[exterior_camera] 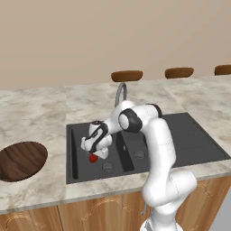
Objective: Pick the bell pepper from the sink and place it in the bowl. Then pick the bowl and place it in the microwave. Then close the microwave door and press the start button.
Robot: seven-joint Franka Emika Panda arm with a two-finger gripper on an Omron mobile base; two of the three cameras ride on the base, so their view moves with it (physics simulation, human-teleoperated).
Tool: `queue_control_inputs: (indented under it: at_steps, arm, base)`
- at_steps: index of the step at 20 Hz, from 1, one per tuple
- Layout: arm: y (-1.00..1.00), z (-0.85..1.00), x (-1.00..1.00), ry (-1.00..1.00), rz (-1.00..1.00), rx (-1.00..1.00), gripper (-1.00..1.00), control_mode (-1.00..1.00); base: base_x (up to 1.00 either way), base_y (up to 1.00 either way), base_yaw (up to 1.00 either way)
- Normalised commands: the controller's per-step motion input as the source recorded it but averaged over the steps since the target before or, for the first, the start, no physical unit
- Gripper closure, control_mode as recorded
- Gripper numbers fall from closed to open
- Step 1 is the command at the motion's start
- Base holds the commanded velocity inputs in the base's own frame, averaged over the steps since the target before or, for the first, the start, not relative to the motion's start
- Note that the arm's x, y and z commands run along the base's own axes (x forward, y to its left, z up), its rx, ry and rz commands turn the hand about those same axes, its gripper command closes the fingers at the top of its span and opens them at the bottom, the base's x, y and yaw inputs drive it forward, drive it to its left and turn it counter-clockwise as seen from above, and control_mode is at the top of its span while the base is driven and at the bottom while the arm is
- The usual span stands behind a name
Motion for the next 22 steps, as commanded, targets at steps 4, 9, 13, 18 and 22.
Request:
queue_control_inputs:
  at_steps: [4, 9, 13, 18, 22]
  arm:
    - [0.02, -0.27, 0.16, 0.0, 0.0, 0.0, -1.0, -1.0]
    - [0.01, 0.0, -0.19, -0.01, 0.0, 0.0, 1.0, -1.0]
    - [0.0, 0.18, -0.41, -0.02, 0.01, 0.02, 1.0, -1.0]
    - [-0.01, 0.87, -0.61, -0.1, 0.03, 0.03, 1.0, -1.0]
    - [0.0, 1.0, -0.54, -0.16, 0.0, 0.0, 1.0, -1.0]
  base:
    - [0.0, 0.0, 0.0]
    - [0.0, 0.0, 0.0]
    - [0.0, 0.0, 0.0]
    - [0.0, 0.0, 0.0]
    - [0.0, 0.0, 0.0]
